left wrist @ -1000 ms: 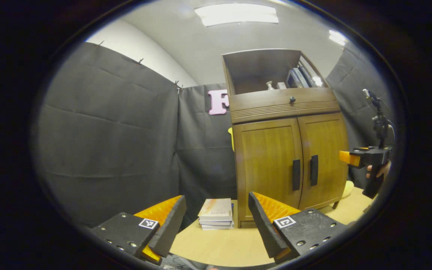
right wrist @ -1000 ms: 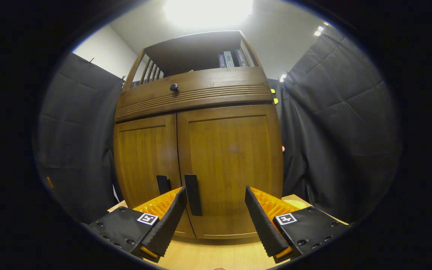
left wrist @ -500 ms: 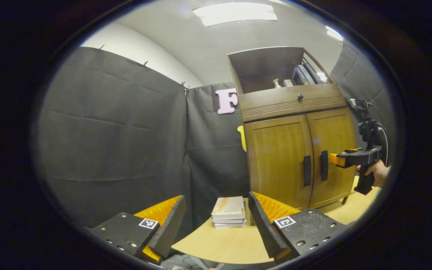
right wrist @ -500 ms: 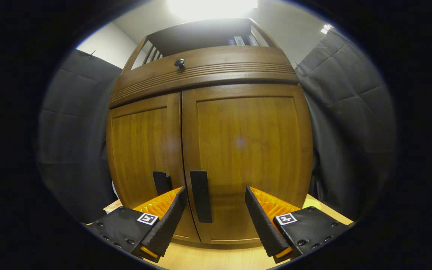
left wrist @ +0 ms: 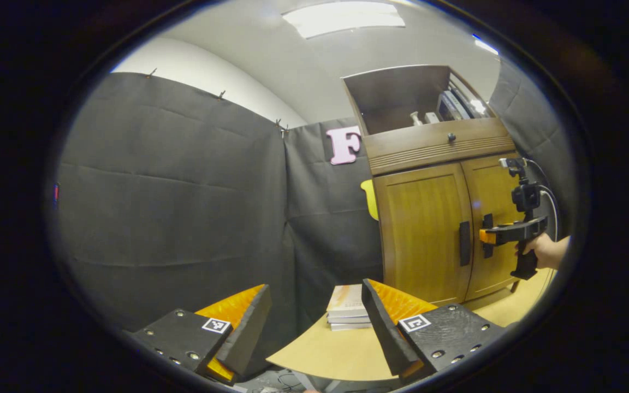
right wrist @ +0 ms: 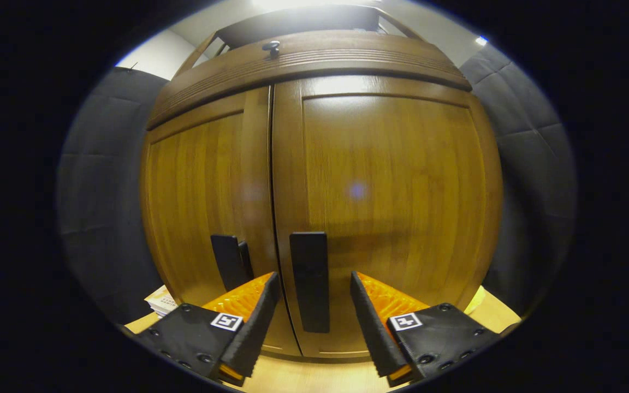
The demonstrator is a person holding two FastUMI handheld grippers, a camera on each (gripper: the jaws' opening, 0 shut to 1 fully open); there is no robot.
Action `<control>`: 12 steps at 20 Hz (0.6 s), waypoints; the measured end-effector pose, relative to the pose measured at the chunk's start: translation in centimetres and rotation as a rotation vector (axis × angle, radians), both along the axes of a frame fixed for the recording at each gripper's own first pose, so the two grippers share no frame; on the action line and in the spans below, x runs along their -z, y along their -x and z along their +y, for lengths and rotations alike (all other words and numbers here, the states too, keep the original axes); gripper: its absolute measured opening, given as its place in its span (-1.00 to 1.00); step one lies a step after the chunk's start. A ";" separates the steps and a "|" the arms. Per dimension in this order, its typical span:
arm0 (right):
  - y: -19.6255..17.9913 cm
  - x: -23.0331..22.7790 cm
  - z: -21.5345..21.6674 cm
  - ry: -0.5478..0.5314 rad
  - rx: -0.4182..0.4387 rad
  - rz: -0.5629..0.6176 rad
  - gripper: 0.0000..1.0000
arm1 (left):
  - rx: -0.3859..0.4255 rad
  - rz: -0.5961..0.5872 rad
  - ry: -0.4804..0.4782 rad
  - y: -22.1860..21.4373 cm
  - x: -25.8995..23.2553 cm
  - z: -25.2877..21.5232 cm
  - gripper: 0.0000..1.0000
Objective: Open the right door of the double-door shoe cabinet with the right hand, and open the left door with the left hand.
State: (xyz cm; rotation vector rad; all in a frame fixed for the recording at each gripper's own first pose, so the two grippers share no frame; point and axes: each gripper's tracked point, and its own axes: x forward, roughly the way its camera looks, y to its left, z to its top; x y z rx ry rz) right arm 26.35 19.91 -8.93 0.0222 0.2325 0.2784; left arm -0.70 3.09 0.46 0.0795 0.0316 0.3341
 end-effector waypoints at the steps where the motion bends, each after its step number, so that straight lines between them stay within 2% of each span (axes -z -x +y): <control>1: -0.5 0.3 0.1 0.002 0.003 0.008 0.37 | -0.005 0.001 -0.001 0.0 0.1 0.1 0.93; 2: -0.7 0.7 0.2 0.004 0.000 0.016 0.13 | -0.007 0.002 -0.003 0.0 0.2 0.1 0.93; 4: -0.9 0.8 0.4 0.003 -0.004 0.028 0.09 | -0.010 0.002 -0.005 0.0 0.2 0.1 0.93; 6: -1.1 0.8 0.5 0.009 -0.007 0.021 -0.29 | -0.009 0.002 -0.002 0.0 0.2 0.1 0.93; 8: -1.1 0.8 0.4 0.014 -0.016 0.020 -0.46 | -0.002 0.002 0.006 0.0 0.1 0.0 0.93; 10: -0.7 0.7 0.3 0.010 -0.006 0.030 -0.74 | 0.006 -0.002 0.008 0.0 0.0 0.0 0.93; 12: -0.2 0.5 0.1 0.012 -0.006 0.029 -0.69 | 0.017 -0.011 0.012 0.0 -0.2 -0.2 0.93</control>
